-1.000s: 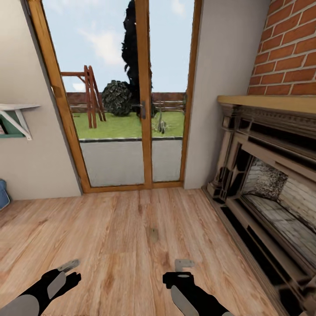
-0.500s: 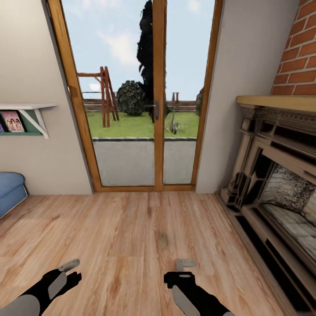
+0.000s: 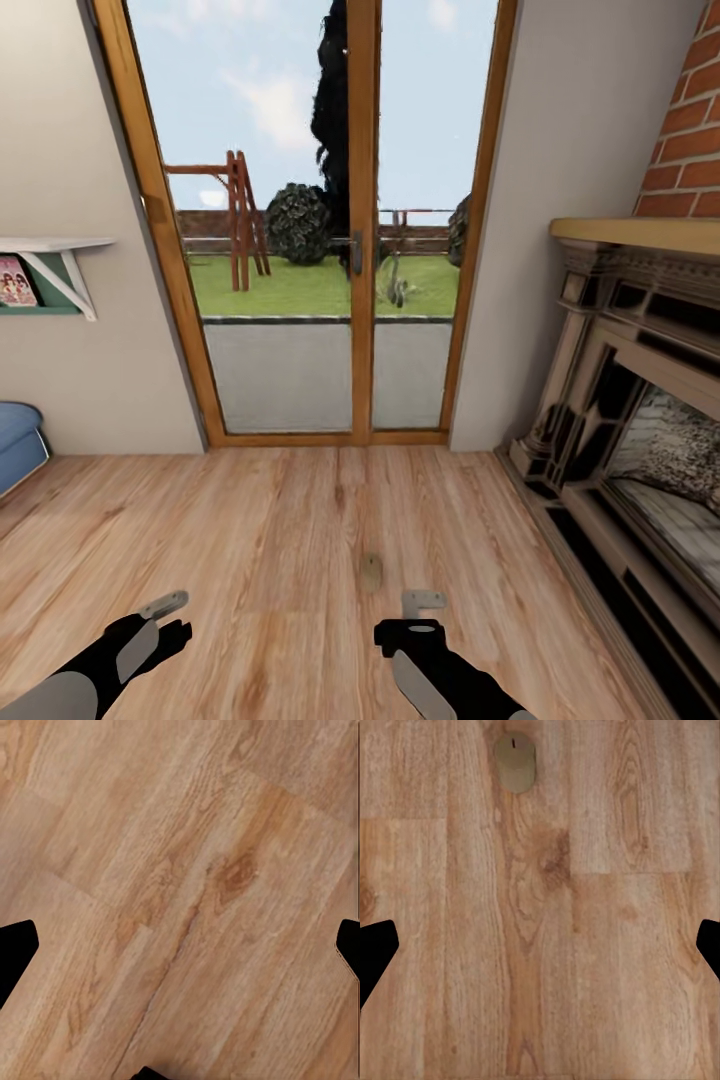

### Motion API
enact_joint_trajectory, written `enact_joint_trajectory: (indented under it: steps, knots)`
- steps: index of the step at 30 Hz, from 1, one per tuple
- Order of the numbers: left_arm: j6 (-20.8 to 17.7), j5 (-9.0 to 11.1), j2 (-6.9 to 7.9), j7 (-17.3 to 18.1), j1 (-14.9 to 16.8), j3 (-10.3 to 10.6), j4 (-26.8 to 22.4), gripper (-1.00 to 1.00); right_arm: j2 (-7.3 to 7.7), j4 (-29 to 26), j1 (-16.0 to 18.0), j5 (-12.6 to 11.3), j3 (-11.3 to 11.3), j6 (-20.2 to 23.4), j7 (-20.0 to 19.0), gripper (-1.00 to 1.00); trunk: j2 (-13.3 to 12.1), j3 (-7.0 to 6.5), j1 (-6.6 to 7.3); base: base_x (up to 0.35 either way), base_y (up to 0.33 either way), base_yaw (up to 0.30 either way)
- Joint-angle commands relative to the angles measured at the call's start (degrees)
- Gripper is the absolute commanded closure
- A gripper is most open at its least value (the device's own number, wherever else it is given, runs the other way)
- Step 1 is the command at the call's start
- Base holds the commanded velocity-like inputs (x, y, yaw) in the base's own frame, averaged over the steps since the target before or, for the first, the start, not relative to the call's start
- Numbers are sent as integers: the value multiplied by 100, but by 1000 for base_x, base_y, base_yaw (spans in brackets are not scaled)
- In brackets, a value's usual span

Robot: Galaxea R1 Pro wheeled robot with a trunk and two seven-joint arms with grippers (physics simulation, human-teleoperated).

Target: Place each of the two pumpkins and all three candles from the living room inside a cabinet in the living room (use any cabinet), then make sure every cabinet is closed, and position the cauldron so it is next to a table in the living room.

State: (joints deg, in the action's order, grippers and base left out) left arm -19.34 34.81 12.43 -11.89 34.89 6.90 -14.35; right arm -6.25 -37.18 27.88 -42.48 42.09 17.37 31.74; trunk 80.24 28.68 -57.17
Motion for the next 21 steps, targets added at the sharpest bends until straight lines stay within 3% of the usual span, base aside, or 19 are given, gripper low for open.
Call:
enact_joint_trajectory:
  steps: [1, 7, 13, 21]
  knots:
    - [-26, 60, 5, -41, 1, 48, -15, -100, 3, -8, 7, -28, 27, 21, 43, -100, 3, 6, -2, 216, 0, 0]
    - [-26, 61, 5, -41, 0, 48, -15, -100, 1, -8, 7, -31, 27, 29, 36, -100, 3, 6, -2, 177, 0, 0]
    - [-26, 61, 5, -41, 2, 48, -15, -100, 9, -16, 7, -258, 19, 25, 41, -100, 3, 6, -2, 151, 8, 0]
    - [-26, 58, 9, -41, 2, 48, -15, -100, 10, -12, 7, -275, 24, 13, 59, -100, 3, 6, -2, 228, 143, 0]
